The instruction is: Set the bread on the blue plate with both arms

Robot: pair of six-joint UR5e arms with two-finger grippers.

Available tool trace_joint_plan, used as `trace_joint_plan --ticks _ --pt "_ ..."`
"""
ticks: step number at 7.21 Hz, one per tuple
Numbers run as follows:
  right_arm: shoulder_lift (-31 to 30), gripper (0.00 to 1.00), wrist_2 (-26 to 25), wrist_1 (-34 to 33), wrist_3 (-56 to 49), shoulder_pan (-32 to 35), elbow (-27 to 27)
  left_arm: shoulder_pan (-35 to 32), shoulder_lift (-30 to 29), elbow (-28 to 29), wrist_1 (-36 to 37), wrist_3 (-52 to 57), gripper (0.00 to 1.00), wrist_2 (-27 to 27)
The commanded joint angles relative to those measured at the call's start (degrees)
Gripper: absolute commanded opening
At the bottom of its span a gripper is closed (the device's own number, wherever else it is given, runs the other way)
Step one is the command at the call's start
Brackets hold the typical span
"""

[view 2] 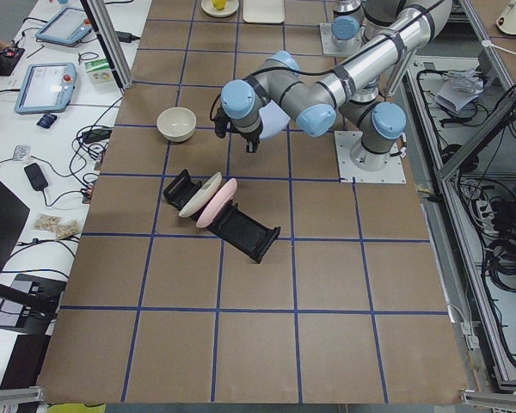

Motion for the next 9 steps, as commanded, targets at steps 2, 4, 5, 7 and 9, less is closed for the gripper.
trace_joint_plan --ticks 2,4,5,7,9 --pt "-1.2 0.0 0.86 0.6 8.13 6.7 -0.09 -21.35 -7.31 -4.43 26.8 -28.89 0.0 -4.99" --pt "-1.37 0.0 1.03 0.6 8.48 7.07 0.18 -29.53 -11.98 -9.53 44.56 -40.5 0.0 -4.47" --pt "-1.46 0.0 1.03 0.69 9.96 7.68 0.18 -31.83 -14.09 -9.82 47.86 -42.64 0.0 -3.86" --pt "-1.37 0.0 0.95 0.61 13.82 10.75 0.01 -35.44 -15.6 -10.87 48.15 -42.92 0.0 -1.57" --pt "-1.46 0.0 1.12 0.61 16.9 12.51 0.18 -35.89 -17.36 -10.87 50.61 -46.24 0.85 -1.57"
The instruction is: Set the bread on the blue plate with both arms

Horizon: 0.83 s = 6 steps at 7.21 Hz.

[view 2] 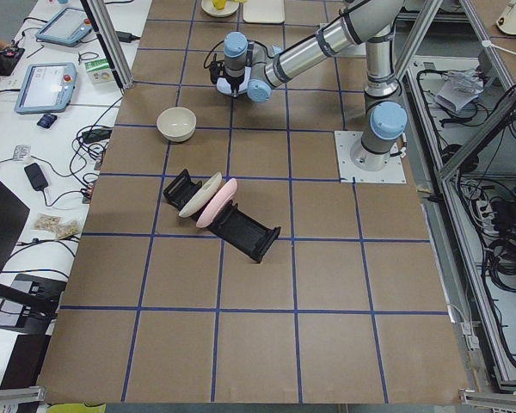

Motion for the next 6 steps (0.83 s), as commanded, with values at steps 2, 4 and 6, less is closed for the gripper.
trace_joint_plan --ticks 2,4,6 --pt "-0.73 0.0 0.1 -0.13 6.14 5.37 -0.25 -0.14 3.01 0.75 -0.15 -3.33 1.0 4.84" --pt "-1.35 0.0 3.06 -0.48 6.24 9.5 -0.16 1.34 9.5 6.34 -15.85 5.05 1.0 9.31" --pt "0.48 0.0 4.4 -1.88 13.67 13.64 0.1 3.1 14.43 18.02 -40.04 13.78 1.0 15.41"
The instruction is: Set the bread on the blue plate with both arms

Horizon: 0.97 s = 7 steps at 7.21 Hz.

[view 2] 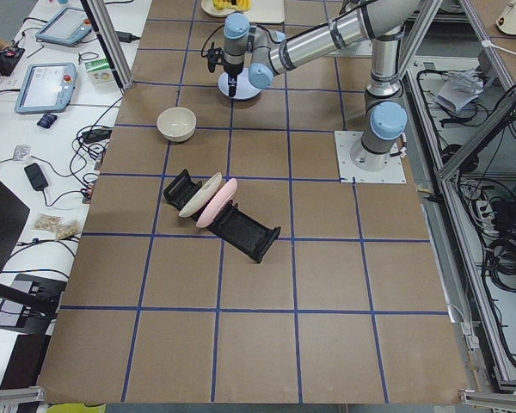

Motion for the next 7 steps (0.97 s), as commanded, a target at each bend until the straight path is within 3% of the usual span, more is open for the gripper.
trace_joint_plan --ticks 1,2,3,5,7 --pt "3.15 0.0 0.84 -3.41 5.3 5.52 0.1 2.97 5.4 11.61 -23.38 5.89 1.0 3.38" --pt "4.74 0.0 0.93 -5.35 9.84 8.25 0.19 4.47 6.9 15.23 -29.65 5.9 1.0 3.47" --pt "7.45 0.0 1.02 -9.37 13.36 10.54 0.19 4.57 8.74 16.22 -30.93 5.9 1.0 4.95" --pt "11.07 0.0 0.93 -11.87 18.91 14.76 0.8 5.0 10.87 15.28 -29.11 5.9 1.0 4.88" --pt "13.44 0.0 1.11 -13.1 19.55 16.27 1.15 3.6 11.38 10.8 -21.93 5.97 1.0 5.14"
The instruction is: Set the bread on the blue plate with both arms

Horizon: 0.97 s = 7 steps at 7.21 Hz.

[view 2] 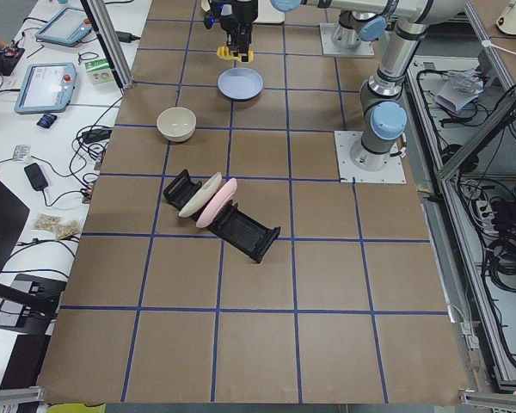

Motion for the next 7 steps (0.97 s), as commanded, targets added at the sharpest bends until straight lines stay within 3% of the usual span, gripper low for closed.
trace_joint_plan --ticks 1,6,7 --pt "2.83 0.0 0.05 -3.69 1.48 1.43 0.48 -0.48 1.01 -2.86 5.1 0.2 1.0 -0.19" --pt "5.47 0.0 0.05 -8.91 2.45 3.99 3.12 0.14 2.07 -3.13 5.28 1.16 1.0 -0.54" --pt "5.56 0.41 -0.04 -8.82 2.63 3.99 3.29 -0.03 2.07 -3.31 5.2 1.08 1.0 -0.63"
